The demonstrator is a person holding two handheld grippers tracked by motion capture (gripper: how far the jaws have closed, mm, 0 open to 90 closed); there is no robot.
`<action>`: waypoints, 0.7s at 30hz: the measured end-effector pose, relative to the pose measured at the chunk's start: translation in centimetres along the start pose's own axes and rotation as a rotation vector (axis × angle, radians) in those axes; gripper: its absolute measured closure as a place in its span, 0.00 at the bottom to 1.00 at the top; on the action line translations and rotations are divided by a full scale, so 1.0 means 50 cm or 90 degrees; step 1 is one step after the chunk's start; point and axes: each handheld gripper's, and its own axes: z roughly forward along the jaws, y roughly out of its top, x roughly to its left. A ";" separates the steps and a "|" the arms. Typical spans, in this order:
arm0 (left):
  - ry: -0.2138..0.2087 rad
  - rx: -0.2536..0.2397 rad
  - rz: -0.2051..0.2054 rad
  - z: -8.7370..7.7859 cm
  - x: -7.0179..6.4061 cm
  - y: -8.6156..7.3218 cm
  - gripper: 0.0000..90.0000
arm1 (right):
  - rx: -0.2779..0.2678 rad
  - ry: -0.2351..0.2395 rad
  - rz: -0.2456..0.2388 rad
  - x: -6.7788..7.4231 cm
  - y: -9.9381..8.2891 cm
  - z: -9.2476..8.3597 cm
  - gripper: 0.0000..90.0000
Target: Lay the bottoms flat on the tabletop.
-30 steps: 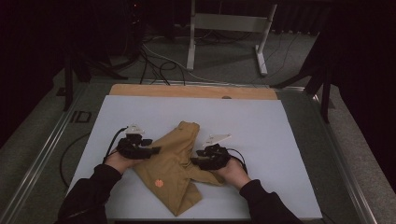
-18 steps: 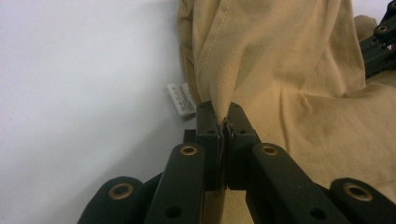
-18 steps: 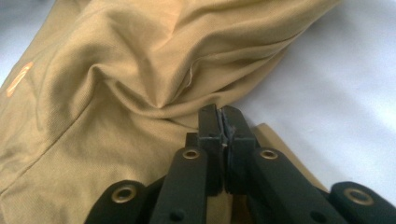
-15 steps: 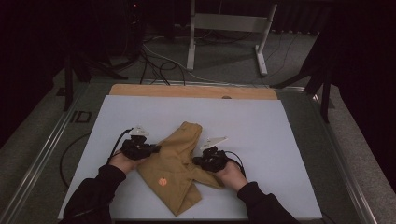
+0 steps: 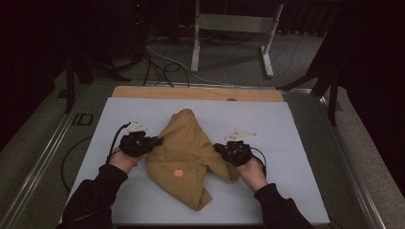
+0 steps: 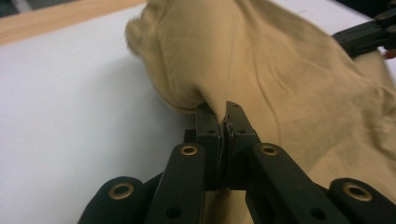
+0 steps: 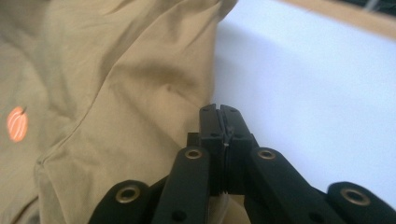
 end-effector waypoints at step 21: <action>-0.022 0.133 -0.028 -0.044 -0.056 -0.120 0.96 | 0.025 0.097 -0.092 0.118 -0.067 -0.067 0.99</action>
